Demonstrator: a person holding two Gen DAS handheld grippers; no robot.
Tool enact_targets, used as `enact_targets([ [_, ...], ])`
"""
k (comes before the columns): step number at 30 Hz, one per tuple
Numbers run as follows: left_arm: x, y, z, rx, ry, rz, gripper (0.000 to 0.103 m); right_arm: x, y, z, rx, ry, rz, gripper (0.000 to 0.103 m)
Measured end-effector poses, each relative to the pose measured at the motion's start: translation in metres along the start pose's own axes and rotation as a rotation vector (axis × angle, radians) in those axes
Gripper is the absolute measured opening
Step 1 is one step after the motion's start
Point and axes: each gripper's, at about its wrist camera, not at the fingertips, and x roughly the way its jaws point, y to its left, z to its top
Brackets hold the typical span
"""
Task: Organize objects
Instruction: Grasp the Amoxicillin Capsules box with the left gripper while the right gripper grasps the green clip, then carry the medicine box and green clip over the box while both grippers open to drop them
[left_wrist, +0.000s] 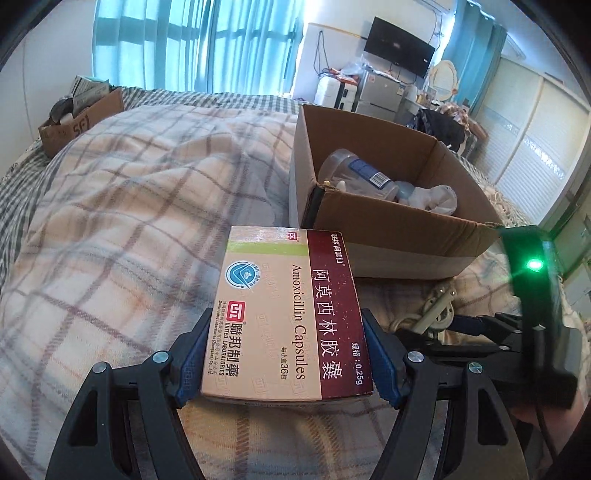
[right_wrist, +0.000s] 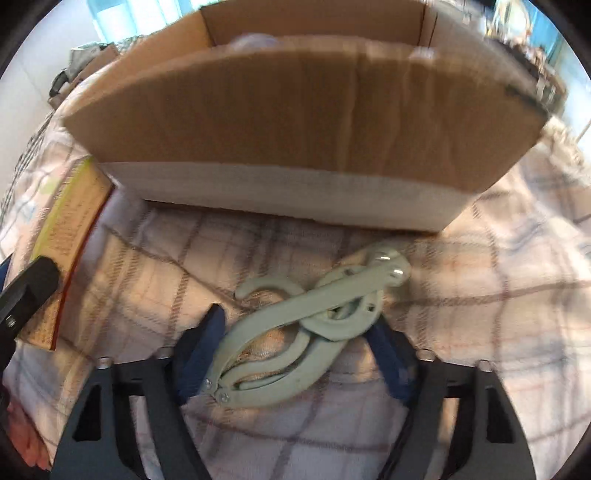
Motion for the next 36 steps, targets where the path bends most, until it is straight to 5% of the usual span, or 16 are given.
enact_targets([
  [1,-0.001,0.000,0.000,-0.003,-0.002,-0.001,0.076,-0.007,0.001,-0.002,-0.007,-0.021,-0.006,0.040],
  [3,-0.001,0.000,0.000,-0.014,0.002,-0.005,0.076,-0.022,0.004,-0.006,-0.025,-0.063,-0.013,0.025],
  [12,-0.022,0.003,-0.006,-0.077,-0.018,-0.026,0.075,-0.075,0.013,-0.027,-0.075,-0.197,0.079,0.011],
  [13,-0.027,0.002,-0.007,-0.079,-0.025,-0.029,0.075,-0.079,0.011,-0.026,-0.084,-0.206,0.084,0.000],
  [20,-0.057,-0.009,0.002,-0.062,-0.087,-0.027,0.075,-0.126,0.010,-0.013,-0.092,-0.344,0.076,0.000],
  [24,-0.061,-0.014,0.007,-0.036,-0.107,0.006,0.075,-0.136,-0.003,-0.015,-0.061,-0.345,0.084,0.000],
  [26,-0.057,-0.013,0.005,-0.034,-0.104,0.029,0.075,-0.121,-0.010,-0.015,-0.025,-0.299,0.108,0.006],
  [28,-0.048,-0.008,0.002,-0.049,-0.086,0.027,0.075,-0.103,-0.013,-0.017,0.003,-0.262,0.138,0.041],
  [29,-0.043,-0.005,0.000,-0.053,-0.074,0.028,0.075,-0.094,-0.013,-0.018,0.011,-0.246,0.153,0.046],
  [36,-0.027,0.005,-0.005,-0.080,-0.039,0.022,0.075,-0.039,0.010,-0.006,-0.016,-0.135,0.204,0.043],
])
